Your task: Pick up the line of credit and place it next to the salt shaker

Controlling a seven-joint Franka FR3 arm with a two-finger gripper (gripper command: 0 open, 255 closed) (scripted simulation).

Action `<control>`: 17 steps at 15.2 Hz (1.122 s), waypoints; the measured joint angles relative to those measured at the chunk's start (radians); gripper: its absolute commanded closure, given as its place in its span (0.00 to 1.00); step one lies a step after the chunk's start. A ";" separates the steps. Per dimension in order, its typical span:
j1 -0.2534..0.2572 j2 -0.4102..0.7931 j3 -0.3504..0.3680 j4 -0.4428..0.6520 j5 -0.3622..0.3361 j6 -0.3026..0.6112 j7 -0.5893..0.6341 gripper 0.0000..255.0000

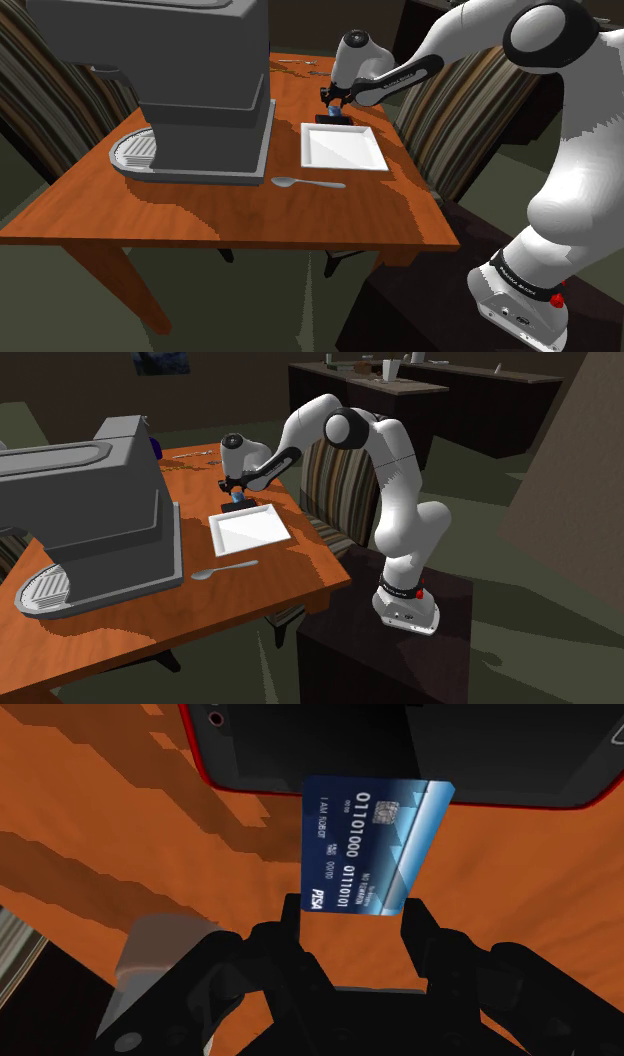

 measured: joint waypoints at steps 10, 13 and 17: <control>0.000 0.000 0.000 0.000 -0.001 0.000 0.001 0.00; -0.015 -0.067 0.024 -0.049 0.030 -0.016 -0.011 0.00; -0.025 -0.118 0.044 -0.084 0.057 -0.031 -0.020 0.00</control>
